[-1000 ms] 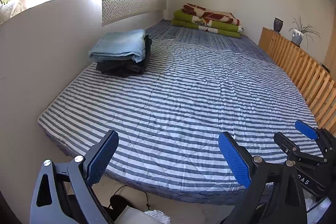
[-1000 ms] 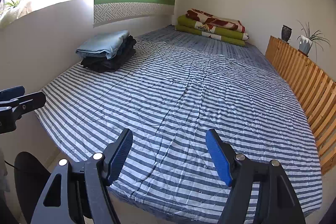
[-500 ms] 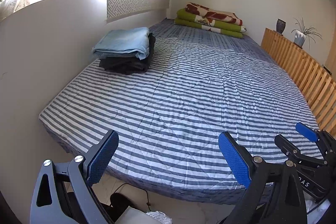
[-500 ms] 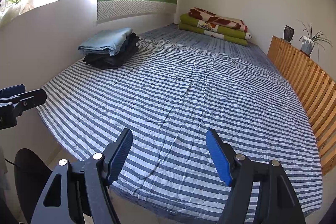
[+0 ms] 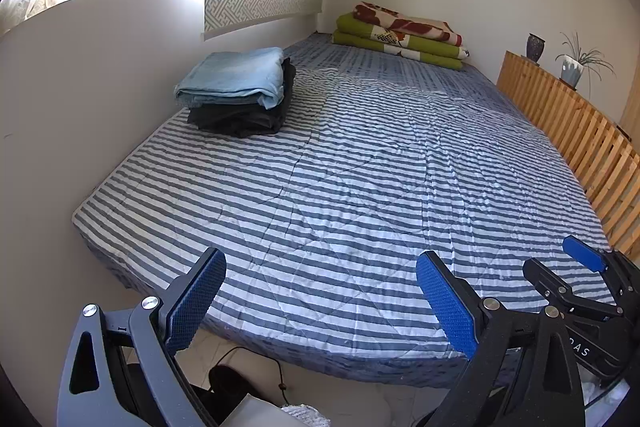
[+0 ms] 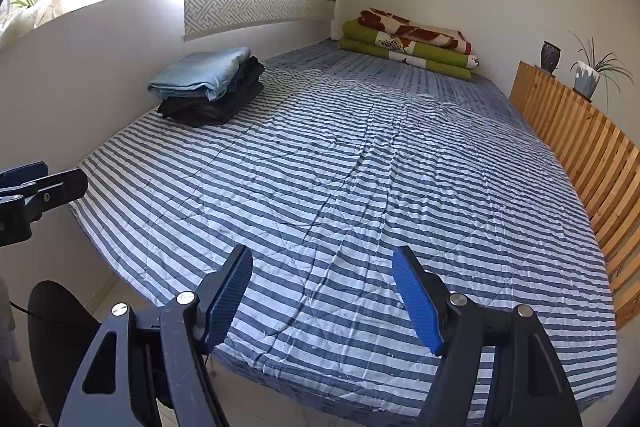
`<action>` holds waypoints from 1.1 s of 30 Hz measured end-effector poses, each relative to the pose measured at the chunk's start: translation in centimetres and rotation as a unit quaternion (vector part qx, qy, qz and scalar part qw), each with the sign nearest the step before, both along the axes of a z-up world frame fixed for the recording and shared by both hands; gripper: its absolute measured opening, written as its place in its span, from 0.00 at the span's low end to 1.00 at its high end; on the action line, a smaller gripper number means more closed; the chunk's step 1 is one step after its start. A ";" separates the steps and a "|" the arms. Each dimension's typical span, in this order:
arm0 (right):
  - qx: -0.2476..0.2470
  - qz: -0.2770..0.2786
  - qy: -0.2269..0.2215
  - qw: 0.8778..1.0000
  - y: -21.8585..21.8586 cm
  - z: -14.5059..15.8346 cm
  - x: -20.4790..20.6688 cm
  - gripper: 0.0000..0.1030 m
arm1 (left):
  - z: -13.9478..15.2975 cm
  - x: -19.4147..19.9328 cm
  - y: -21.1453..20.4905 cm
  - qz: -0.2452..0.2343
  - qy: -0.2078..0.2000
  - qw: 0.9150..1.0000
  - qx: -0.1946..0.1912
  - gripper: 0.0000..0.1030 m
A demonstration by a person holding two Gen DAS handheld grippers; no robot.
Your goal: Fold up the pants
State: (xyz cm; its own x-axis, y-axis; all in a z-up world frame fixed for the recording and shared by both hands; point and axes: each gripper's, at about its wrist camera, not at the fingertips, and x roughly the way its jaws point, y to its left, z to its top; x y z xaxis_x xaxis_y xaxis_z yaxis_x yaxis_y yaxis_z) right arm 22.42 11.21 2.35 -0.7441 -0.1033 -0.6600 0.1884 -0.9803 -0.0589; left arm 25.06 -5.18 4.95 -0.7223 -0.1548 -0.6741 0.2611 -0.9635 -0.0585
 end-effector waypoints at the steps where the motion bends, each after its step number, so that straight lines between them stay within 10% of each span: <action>1: 0.000 0.000 -0.001 1.000 0.0 0.0 0.0 0.67 | 0.0 0.0 0.0 0.000 0.000 1.000 0.000 0.95; 33: 0.003 -0.013 -0.019 1.000 0.3 -1.4 -0.9 0.67 | -2.1 -2.3 0.9 -0.010 -0.018 1.000 0.009 0.95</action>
State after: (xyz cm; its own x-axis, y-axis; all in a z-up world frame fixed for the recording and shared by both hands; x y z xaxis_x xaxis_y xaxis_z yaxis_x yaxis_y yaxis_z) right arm 21.51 11.47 0.97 -0.7212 -0.0812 -0.6880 0.1659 -0.9844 -0.0578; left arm 22.73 -4.28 2.84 -0.7008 -0.1281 -0.7018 0.2434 -0.9677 -0.0664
